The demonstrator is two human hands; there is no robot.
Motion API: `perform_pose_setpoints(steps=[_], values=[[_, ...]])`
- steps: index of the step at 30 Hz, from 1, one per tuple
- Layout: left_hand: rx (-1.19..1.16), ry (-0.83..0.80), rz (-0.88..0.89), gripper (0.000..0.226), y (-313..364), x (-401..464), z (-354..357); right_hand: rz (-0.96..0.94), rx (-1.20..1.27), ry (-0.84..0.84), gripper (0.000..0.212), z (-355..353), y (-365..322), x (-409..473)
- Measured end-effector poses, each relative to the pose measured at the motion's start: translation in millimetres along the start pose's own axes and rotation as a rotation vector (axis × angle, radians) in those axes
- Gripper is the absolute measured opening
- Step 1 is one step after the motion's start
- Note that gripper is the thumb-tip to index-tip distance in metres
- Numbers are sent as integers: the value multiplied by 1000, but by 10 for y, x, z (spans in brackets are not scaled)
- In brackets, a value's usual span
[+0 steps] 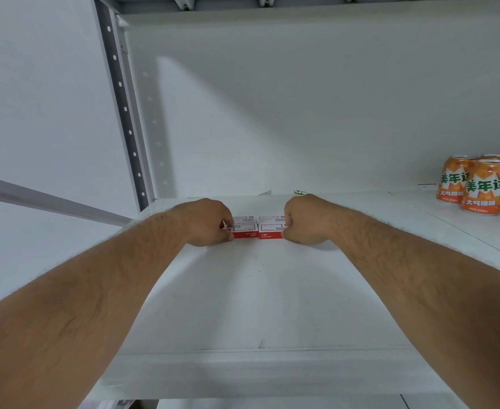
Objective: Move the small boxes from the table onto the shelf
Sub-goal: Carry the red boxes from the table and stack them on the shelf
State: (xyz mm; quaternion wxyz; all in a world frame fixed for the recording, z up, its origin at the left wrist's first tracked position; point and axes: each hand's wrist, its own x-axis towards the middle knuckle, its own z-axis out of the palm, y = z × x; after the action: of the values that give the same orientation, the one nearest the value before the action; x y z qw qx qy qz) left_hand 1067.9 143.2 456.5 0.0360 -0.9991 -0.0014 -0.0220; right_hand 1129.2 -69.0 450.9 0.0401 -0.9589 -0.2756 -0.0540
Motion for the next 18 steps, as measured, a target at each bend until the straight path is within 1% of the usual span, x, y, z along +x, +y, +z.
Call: perform_pose_setpoints(steps=[3, 6, 7, 10, 15, 18], values=[[-15, -12, -40, 60, -21, 26, -12, 6, 25, -7, 31, -3, 18, 14], [-120, -44, -77, 71, -14, 52, -9, -2, 60, -26, 46, 7, 44, 56], [-123, -65, -71, 69, -5, 62, -6, 1, 57, -37, 47, 13, 51, 71], [-78, -101, -30, 56, 7, 87, 7, 1, 24, -45, 38, 26, 56, 104], [-91, -78, 27, 39, -19, 92, 32, -9, 21, -43, 34, 31, 57, 140], [-71, -66, 53, 36, -27, 97, 46, -23, 19, -42, 33, 40, 64, 152]])
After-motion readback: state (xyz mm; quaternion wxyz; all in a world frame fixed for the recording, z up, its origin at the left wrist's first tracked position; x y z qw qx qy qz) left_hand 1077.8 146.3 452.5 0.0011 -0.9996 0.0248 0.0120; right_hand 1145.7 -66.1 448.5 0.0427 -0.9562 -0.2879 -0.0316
